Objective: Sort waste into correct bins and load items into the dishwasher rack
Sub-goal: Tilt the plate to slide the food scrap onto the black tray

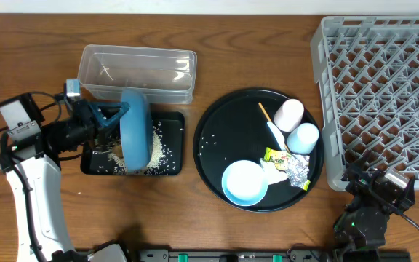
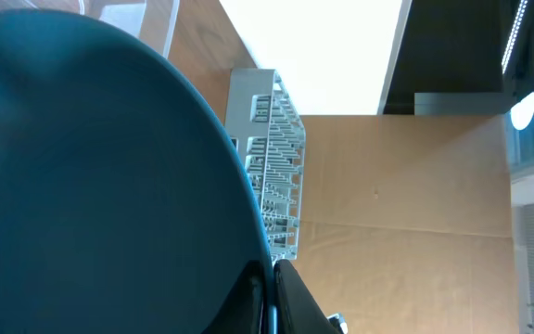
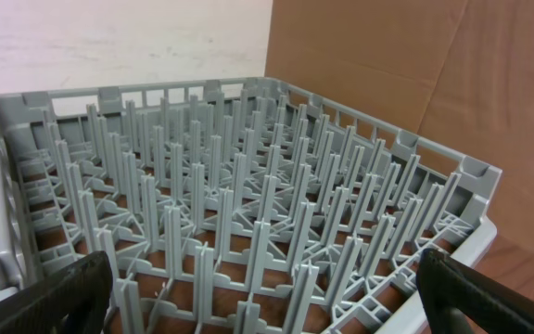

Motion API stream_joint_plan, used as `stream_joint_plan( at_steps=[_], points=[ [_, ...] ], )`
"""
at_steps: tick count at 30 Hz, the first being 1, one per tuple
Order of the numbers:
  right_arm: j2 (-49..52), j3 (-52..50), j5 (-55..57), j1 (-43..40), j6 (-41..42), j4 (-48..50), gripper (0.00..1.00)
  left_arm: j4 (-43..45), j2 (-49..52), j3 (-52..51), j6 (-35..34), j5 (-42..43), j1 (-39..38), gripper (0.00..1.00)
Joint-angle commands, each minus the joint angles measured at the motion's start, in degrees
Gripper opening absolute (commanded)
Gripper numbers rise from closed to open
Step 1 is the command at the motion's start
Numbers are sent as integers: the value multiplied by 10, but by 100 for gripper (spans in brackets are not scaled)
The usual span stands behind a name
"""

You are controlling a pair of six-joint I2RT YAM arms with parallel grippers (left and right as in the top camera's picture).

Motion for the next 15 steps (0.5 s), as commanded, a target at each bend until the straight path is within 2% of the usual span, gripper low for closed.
stream_joint_plan(
  at_steps=[1, 11, 15],
  points=[
    [-1, -1, 6, 1, -3, -4, 99, 3, 0, 0, 1, 46, 4, 6],
    [-1, -1, 6, 1, -3, -4, 99, 28, -47, 0, 49, 44, -50, 6],
    [-1, -1, 6, 1, -3, -4, 99, 53, -102, 0, 41, -29, -106, 6]
  ],
)
